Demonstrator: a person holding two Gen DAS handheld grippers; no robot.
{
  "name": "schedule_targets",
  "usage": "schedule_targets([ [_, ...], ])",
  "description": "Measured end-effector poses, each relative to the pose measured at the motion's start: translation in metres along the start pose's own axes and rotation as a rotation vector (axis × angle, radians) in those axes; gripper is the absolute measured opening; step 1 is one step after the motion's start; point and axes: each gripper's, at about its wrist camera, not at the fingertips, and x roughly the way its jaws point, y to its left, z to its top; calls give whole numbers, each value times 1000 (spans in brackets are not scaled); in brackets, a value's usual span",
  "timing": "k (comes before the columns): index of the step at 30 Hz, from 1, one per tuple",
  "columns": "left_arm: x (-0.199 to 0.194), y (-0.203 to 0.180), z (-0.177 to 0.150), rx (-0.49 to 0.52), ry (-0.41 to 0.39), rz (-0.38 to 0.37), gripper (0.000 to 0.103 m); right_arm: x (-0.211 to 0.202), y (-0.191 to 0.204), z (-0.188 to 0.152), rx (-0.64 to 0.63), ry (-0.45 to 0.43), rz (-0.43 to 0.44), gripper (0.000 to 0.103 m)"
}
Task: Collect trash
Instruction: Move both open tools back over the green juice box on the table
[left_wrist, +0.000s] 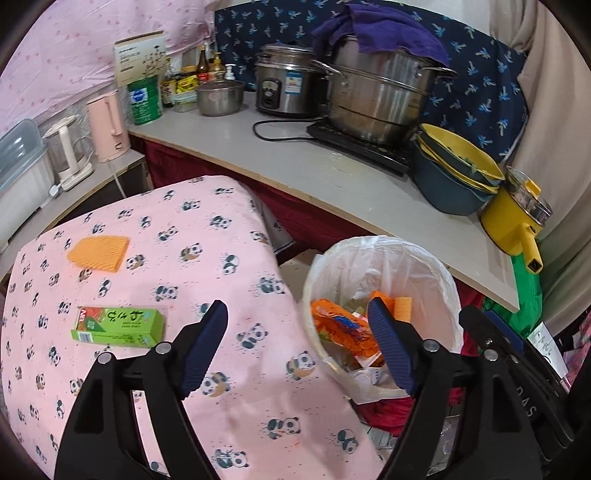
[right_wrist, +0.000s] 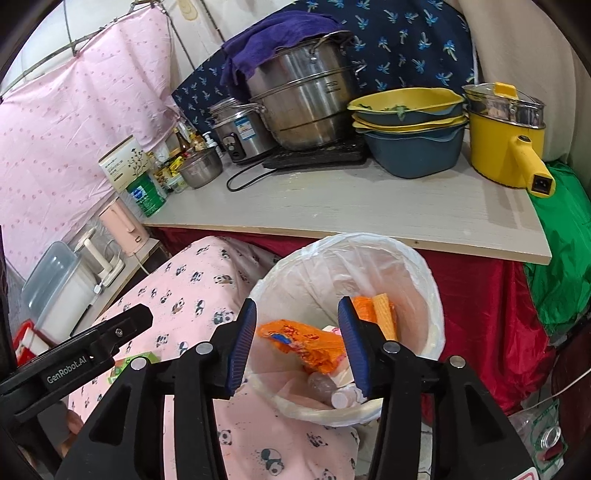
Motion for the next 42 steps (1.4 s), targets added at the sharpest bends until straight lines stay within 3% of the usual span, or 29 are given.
schedule_targets([
  [7,-6,52,-9,-77,5,58,80,14,42,-13,-58,51,48,46],
  [23,-10,209,-51,-286,61,220,80,76,164,-73,-211,225,181,47],
  [35,14,270,-84,-185,94,162,79,124,205,-101,-262,321,198,47],
  [42,38,295,-83,-144,101,103,67,149,224,-104,-280,352,204,47],
])
